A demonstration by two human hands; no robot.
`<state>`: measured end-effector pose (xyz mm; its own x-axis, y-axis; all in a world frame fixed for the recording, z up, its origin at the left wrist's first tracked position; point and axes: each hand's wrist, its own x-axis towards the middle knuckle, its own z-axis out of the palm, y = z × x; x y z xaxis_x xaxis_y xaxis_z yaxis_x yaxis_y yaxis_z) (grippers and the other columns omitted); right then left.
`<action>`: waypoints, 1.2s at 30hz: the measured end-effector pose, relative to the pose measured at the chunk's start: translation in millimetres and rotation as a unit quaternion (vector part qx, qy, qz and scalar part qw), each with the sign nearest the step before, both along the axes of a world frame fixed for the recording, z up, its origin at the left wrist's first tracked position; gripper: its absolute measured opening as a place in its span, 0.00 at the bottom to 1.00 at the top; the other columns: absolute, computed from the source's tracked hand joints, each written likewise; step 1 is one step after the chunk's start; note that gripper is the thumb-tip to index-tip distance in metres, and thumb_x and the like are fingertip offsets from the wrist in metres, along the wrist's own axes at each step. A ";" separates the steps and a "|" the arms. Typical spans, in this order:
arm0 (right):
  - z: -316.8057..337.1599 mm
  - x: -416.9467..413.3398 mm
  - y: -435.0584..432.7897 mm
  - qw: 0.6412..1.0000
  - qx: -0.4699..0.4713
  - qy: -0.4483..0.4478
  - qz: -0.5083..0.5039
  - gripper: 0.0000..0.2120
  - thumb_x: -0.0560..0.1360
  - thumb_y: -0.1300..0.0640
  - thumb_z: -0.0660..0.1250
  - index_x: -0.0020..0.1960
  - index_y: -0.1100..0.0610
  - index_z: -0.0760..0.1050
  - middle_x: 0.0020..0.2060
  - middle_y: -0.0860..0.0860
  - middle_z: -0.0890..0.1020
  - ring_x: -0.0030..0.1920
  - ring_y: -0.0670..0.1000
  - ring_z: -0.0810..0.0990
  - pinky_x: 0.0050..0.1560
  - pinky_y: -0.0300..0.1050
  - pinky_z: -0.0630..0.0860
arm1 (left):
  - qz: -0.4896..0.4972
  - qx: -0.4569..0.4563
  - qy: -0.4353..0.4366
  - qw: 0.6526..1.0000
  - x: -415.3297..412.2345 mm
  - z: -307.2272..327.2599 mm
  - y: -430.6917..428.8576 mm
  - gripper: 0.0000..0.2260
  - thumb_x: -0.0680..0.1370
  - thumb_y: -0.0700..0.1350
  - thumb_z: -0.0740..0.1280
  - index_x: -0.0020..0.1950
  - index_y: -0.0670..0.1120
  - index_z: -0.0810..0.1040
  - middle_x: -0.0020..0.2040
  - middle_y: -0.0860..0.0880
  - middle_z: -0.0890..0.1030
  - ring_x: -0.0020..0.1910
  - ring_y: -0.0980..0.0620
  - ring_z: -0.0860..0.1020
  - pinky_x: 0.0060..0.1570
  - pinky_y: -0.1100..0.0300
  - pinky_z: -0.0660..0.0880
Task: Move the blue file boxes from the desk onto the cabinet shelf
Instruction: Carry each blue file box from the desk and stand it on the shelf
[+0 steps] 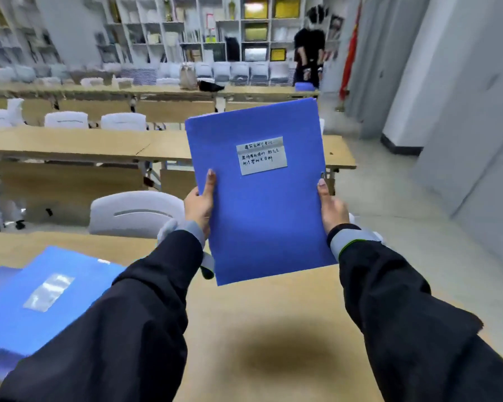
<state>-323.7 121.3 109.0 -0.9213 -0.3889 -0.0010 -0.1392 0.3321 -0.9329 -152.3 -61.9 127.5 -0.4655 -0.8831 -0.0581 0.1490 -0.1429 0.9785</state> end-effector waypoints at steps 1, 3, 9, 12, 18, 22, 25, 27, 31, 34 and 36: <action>2.9 -3.3 20.8 1.000 -0.005 0.005 -0.031 0.32 0.67 0.26 0.51 0.34 0.56 0.70 0.31 0.49 0.73 0.35 0.54 0.72 0.37 0.46 0.65 | -0.025 -0.009 0.003 1.000 -14.5 3.5 11.3 0.15 0.71 0.64 0.67 0.40 0.52 0.78 0.35 0.61 0.82 0.32 0.61 0.82 0.29 0.66 0.77; 5.8 -10.9 67.3 0.995 -0.027 -0.002 -0.096 0.35 0.67 0.26 0.52 0.36 0.59 0.72 0.33 0.51 0.74 0.36 0.55 0.72 0.39 0.47 0.67 | -0.082 -0.019 0.011 0.996 -45.3 10.7 41.9 0.14 0.72 0.62 0.68 0.40 0.52 0.78 0.32 0.62 0.82 0.31 0.62 0.81 0.28 0.67 0.76; 12.0 -9.4 237.2 0.952 -0.044 0.021 -0.303 0.31 0.69 0.29 0.53 0.32 0.57 0.67 0.29 0.49 0.67 0.32 0.52 0.65 0.32 0.46 0.64 | -0.278 -0.039 0.014 0.960 -140.7 12.9 178.2 0.15 0.71 0.63 0.67 0.40 0.52 0.78 0.37 0.60 0.82 0.35 0.60 0.81 0.32 0.65 0.77; 13.1 -3.1 327.8 0.920 -0.036 0.025 -0.391 0.30 0.70 0.29 0.52 0.34 0.57 0.66 0.28 0.50 0.66 0.29 0.52 0.64 0.30 0.44 0.61 | -0.370 -0.048 -0.004 0.928 -180.6 12.0 262.9 0.17 0.71 0.66 0.66 0.44 0.52 0.78 0.42 0.57 0.81 0.42 0.54 0.81 0.43 0.59 0.78; 13.4 35.0 493.0 0.847 -0.051 0.015 -0.530 0.34 0.67 0.26 0.51 0.35 0.59 0.69 0.32 0.51 0.69 0.32 0.52 0.67 0.35 0.45 0.64 | -0.522 -0.050 -0.005 0.851 -227.3 10.5 445.2 0.21 0.71 0.66 0.65 0.50 0.49 0.79 0.48 0.52 0.83 0.46 0.51 0.82 0.48 0.56 0.79; 29.2 67.4 623.4 0.791 -0.073 0.041 -0.606 0.37 0.67 0.26 0.52 0.46 0.59 0.75 0.42 0.53 0.77 0.41 0.53 0.73 0.47 0.49 0.69 | -0.600 -0.056 0.026 0.798 -232.6 28.5 597.4 0.18 0.72 0.65 0.65 0.42 0.50 0.77 0.41 0.54 0.81 0.39 0.55 0.81 0.34 0.62 0.75; 45.9 84.5 716.2 0.763 -0.081 0.065 -0.638 0.34 0.68 0.28 0.53 0.46 0.59 0.75 0.51 0.59 0.79 0.47 0.58 0.76 0.50 0.51 0.69 | -0.639 -0.043 0.048 0.767 -230.8 47.7 698.8 0.20 0.72 0.64 0.66 0.45 0.47 0.76 0.43 0.52 0.82 0.38 0.54 0.82 0.36 0.63 0.77; 53.8 95.1 749.8 0.748 -0.081 0.075 -0.655 0.38 0.69 0.29 0.54 0.52 0.64 0.74 0.56 0.61 0.78 0.54 0.60 0.75 0.54 0.52 0.70 | -0.649 -0.039 0.068 0.757 -231.8 54.8 741.3 0.18 0.72 0.63 0.66 0.44 0.49 0.76 0.42 0.54 0.82 0.35 0.59 0.82 0.32 0.66 0.77; 68.5 139.7 848.0 0.693 -0.075 0.099 -0.710 0.36 0.70 0.30 0.54 0.53 0.63 0.74 0.56 0.61 0.78 0.55 0.61 0.75 0.51 0.49 0.67 | -0.719 -0.035 0.090 0.688 -216.8 63.5 864.3 0.22 0.72 0.63 0.66 0.52 0.46 0.79 0.47 0.51 0.84 0.44 0.53 0.83 0.40 0.60 0.78; 75.7 171.1 917.3 0.660 -0.078 0.123 -0.737 0.32 0.70 0.30 0.54 0.52 0.57 0.76 0.56 0.58 0.79 0.50 0.57 0.75 0.55 0.47 0.68 | -0.757 -0.029 0.095 0.645 -198.9 73.7 949.2 0.21 0.71 0.64 0.67 0.48 0.47 0.79 0.45 0.52 0.84 0.44 0.53 0.83 0.42 0.59 0.79; 77.6 186.6 952.6 0.642 -0.081 0.133 -0.751 0.32 0.70 0.31 0.55 0.52 0.59 0.75 0.58 0.59 0.78 0.55 0.59 0.75 0.58 0.51 0.69 | -0.772 -0.020 0.101 0.628 -189.9 78.1 993.4 0.19 0.71 0.63 0.67 0.46 0.48 0.79 0.43 0.54 0.84 0.40 0.56 0.84 0.37 0.62 0.79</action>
